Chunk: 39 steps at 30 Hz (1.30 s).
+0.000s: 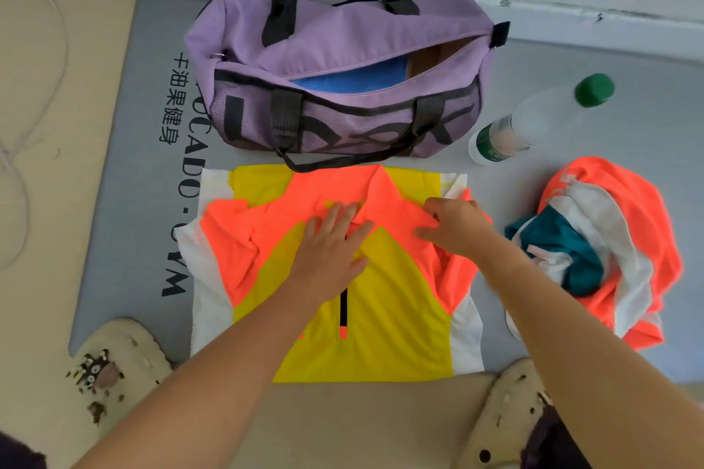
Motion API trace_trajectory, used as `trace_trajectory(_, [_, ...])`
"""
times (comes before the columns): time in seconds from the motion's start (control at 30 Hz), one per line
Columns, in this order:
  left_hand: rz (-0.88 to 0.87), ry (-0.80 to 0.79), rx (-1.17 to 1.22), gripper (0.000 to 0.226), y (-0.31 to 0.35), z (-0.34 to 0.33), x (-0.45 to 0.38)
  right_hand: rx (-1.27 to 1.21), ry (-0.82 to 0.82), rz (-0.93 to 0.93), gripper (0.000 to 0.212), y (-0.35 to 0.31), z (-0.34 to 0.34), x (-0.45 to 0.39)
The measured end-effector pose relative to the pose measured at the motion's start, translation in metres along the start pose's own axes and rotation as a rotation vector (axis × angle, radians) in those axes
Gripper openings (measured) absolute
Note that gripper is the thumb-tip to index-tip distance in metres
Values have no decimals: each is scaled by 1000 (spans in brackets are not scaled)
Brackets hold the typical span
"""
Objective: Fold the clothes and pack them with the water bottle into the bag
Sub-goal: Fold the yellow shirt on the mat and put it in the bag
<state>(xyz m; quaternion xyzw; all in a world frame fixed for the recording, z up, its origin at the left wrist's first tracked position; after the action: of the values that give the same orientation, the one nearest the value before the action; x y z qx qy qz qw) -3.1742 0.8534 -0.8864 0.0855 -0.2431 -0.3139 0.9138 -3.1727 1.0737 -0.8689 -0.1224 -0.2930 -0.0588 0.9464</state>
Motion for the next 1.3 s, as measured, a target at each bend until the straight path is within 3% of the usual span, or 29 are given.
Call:
trace_trajectory(0.17, [90, -5, 21, 69, 4, -7, -4, 297, -236, -212, 8, 55, 14, 31])
trace_trajectory(0.23, [128, -32, 28, 74, 7, -9, -7, 292, -224, -321, 11, 76, 21, 48])
trace_trajectory(0.27, [140, -45, 23, 77, 9, -11, -8, 262, -134, -377, 12, 84, 25, 54])
trace_trajectory(0.4, [167, -83, 4, 84, 14, -12, -8, 47, 553, -479, 12, 79, 39, 86])
trace_trajectory(0.47, [183, -91, 27, 81, 17, -7, -9, -193, 670, -548, 12, 73, 25, 102])
trace_trajectory(0.57, [185, 1, 22, 68, 23, 3, -5, -605, 447, -680, 21, 69, -30, 119])
trace_trajectory(0.7, [168, 181, -49, 59, 35, 2, 25, -781, 209, -725, 40, 54, -95, 147])
trace_trajectory(0.87, [264, -92, -19, 79, 41, -33, 49, -880, 118, -668, 46, 46, -121, 168])
trace_trajectory(1.03, [280, -146, 44, 86, 41, -35, 49, -1112, 69, -528, 47, 41, -113, 175])
trace_trajectory(1.1, [286, -176, 59, 88, 41, -34, 49, -1101, -56, -518, 34, 43, -112, 175])
trace_trajectory(1.2, [282, -214, 80, 90, 41, -34, 50, -1021, -271, -512, 36, 46, -114, 176])
trace_trajectory(1.3, [283, -234, 97, 90, 40, -33, 50, -995, -301, -531, 36, 51, -114, 181])
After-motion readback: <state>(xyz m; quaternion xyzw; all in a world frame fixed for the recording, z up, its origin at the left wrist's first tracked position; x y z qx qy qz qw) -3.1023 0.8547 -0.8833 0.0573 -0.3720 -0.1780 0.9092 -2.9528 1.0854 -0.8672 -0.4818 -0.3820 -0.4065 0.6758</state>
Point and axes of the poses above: each hand's wrist, its own x-axis away from the middle knuckle, its own z-axis out of the back of the hand, y = z × x, the point moved 4 cm from there along -x, towards the middle knuckle, and after that the axes turned 1 degree about x, right-handed, at the moved point
